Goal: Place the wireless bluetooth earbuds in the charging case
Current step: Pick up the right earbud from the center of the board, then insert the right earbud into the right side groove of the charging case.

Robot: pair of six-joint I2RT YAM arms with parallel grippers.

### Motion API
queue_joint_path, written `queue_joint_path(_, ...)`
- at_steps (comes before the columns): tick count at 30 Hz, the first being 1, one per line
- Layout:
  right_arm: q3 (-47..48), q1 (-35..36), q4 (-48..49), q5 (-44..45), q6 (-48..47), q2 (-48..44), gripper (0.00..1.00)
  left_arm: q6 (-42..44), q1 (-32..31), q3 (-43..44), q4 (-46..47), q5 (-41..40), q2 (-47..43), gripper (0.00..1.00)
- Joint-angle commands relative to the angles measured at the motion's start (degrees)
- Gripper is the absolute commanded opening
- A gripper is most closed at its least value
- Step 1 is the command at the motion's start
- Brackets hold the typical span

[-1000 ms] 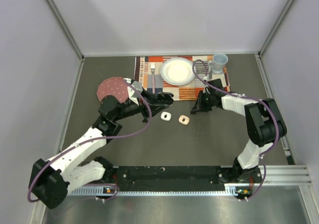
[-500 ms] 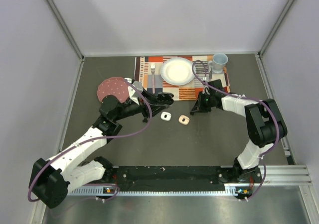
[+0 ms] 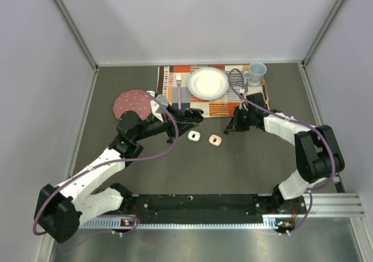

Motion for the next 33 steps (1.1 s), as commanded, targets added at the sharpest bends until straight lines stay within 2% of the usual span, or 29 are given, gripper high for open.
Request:
queue_joint_path(1,1.0,0.8,2.3,-2.2,-0.6,-8.5,0.00,-0.2,0.0,1.2,2.0,-0.9,-1.0,0.00)
queue_joint_path(7,1.9,0.8,5.4,-7.6,-2.7,-14.7,0.00,0.0,0.0,1.3,1.8,-1.8,-1.1,0.00)
queue_joint_path(16,-1.9,0.8,17.9,-13.7,-8.2,-29.0,0.00,0.4,0.0,1.5,0.3,-3.7,-2.0,0.00)
queue_joint_path(19,-2.2,0.8,21.3,-17.4,-9.5,-32.3,0.00,0.1,0.2,2.6,-0.7,-2.4,-1.6,0.00)
queue_joint_path(26,-1.9,0.8,27.9,-26.8,-13.3,-39.3,0.00,-2.7,1.4,5.5,0.4,6.2,0.3,0.00)
queue_joint_path(33,2.6,0.8,27.1,-38.4,-16.3,-42.4,0.00,-4.5,2.1,5.7,2.7,10.3,1.2,0.00)
